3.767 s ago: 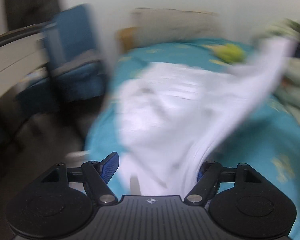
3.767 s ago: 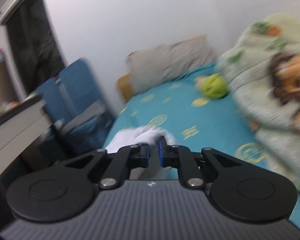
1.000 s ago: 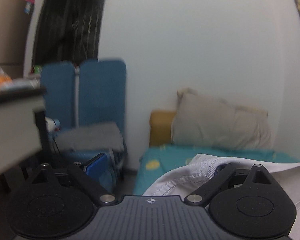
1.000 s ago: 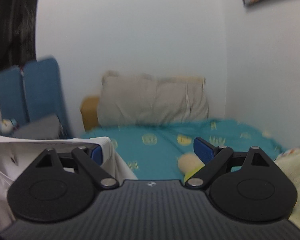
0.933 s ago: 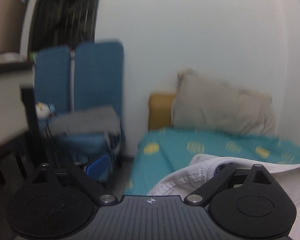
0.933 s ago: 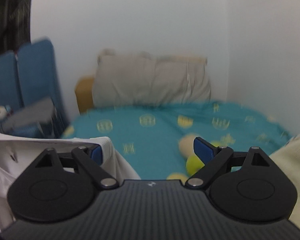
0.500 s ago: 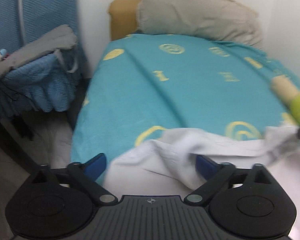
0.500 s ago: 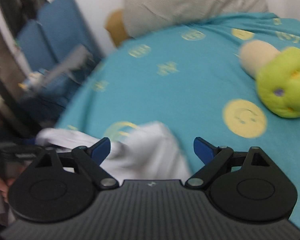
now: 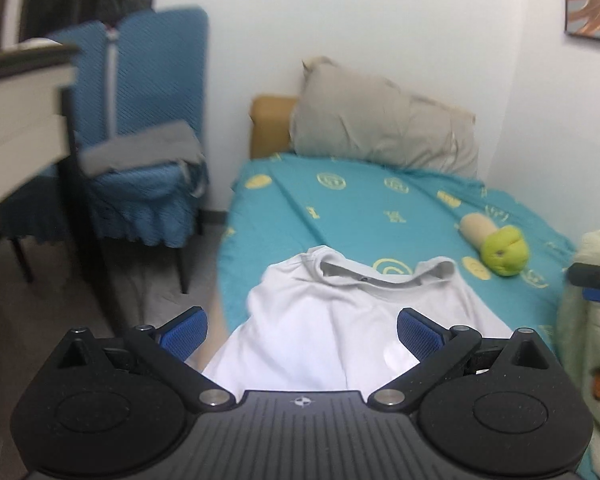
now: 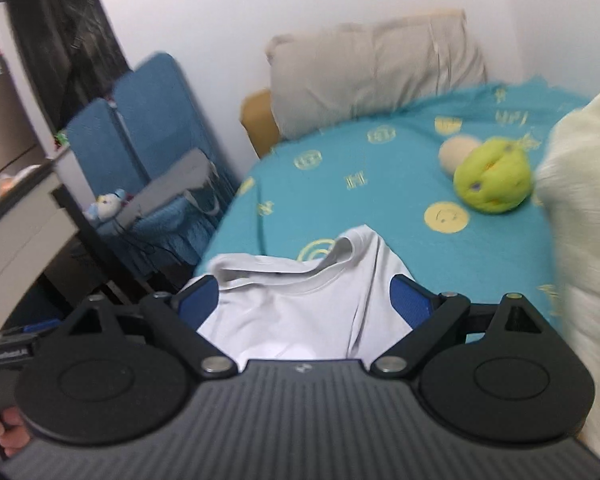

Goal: Fold clothes

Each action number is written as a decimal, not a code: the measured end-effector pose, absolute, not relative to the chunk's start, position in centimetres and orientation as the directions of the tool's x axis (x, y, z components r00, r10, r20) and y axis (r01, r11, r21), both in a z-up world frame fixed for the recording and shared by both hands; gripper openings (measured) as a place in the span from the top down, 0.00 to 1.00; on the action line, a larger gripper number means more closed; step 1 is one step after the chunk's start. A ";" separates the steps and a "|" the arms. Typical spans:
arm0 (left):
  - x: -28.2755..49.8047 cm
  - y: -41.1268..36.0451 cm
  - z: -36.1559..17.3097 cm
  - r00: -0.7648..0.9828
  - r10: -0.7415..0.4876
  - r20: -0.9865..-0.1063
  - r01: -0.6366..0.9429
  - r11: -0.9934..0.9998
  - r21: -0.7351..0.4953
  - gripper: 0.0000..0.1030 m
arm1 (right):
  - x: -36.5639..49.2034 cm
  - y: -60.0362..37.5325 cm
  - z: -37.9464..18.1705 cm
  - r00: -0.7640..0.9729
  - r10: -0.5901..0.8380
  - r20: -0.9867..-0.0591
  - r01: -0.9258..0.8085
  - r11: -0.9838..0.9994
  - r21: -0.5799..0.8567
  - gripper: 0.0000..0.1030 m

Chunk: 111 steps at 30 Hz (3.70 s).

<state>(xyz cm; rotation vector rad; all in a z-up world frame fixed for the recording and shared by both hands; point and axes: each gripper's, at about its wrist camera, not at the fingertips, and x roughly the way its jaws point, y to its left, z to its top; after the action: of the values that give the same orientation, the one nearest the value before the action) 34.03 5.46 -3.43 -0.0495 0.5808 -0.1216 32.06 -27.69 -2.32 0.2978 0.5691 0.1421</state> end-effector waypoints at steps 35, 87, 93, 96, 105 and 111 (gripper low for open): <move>30.0 14.0 -11.9 0.758 -0.103 -0.644 -0.264 0.854 -0.448 0.17 | 16.9 -25.0 -6.2 0.890 0.184 -0.417 -0.009 0.923 0.386 0.09; 22.0 5.1 -0.2 0.866 -0.090 -0.491 0.033 0.992 -0.124 0.05 | 18.7 -25.7 -8.4 0.897 0.049 -0.440 0.074 0.964 0.257 0.09; 13.4 1.2 0.8 0.881 -0.135 -0.453 0.097 0.989 -0.107 0.00 | 15.8 -25.1 -7.8 0.903 0.033 -0.428 0.075 0.969 0.235 0.09; 10.8 0.4 -0.3 0.874 -0.154 -0.461 0.117 0.987 -0.109 0.00 | 14.8 -24.5 -7.7 0.898 0.053 -0.436 0.058 0.970 0.237 0.09; 11.2 0.5 -2.6 0.844 -0.157 -0.513 0.125 0.987 -0.096 0.00 | 14.2 -23.5 -7.7 0.909 0.046 -0.415 0.041 0.979 0.198 0.09; 12.0 1.5 -3.1 0.832 -0.151 -0.534 0.107 0.988 -0.113 0.00 | 14.8 -24.0 -8.3 0.904 0.053 -0.424 0.050 0.972 0.228 0.09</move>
<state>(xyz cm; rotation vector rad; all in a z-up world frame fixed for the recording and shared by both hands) 11.98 1.52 -3.05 -0.0799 0.5727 -0.1366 14.78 -24.03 -8.31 0.2379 0.4431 0.0016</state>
